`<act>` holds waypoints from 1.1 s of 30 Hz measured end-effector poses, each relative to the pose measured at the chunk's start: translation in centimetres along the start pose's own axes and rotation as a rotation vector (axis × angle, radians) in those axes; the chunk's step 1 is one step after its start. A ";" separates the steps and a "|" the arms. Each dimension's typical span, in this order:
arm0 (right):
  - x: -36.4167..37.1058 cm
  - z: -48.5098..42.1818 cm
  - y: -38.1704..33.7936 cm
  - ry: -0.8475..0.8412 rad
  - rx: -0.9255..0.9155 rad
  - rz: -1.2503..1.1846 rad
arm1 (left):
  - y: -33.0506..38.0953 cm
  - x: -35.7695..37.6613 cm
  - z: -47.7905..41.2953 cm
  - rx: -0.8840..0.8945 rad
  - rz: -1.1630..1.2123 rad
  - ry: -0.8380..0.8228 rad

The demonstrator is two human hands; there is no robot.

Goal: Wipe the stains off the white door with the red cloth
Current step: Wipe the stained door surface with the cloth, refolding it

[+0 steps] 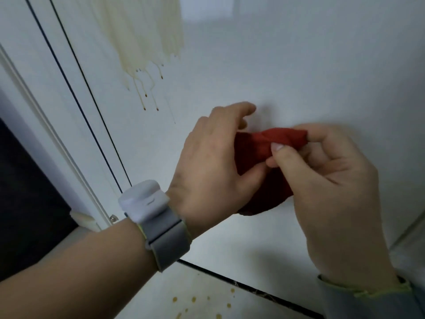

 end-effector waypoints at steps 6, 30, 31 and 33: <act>1.0 0.0 -1.4 -0.204 -0.053 0.254 | 0.7 -1.4 -0.2 -0.297 0.160 -0.346; 9.7 -1.2 4.6 0.118 -0.145 0.713 | -15.1 -1.3 -1.0 -1.020 1.301 -0.043; 10.2 -1.6 4.6 0.106 -0.104 0.691 | -15.9 -1.4 -1.1 -1.003 1.266 -0.034; 10.7 -1.8 4.7 0.101 -0.039 0.630 | -16.6 -1.5 -1.3 -0.979 1.218 -0.021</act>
Point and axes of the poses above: each hand's wrist, its own z-axis away from the middle knuckle, its own x-axis out of the palm, y = z × x, the point moved 5 cm from there along -z, towards the middle knuckle, and after that the axes turned 11 degrees about -z, right-handed, at the moved point
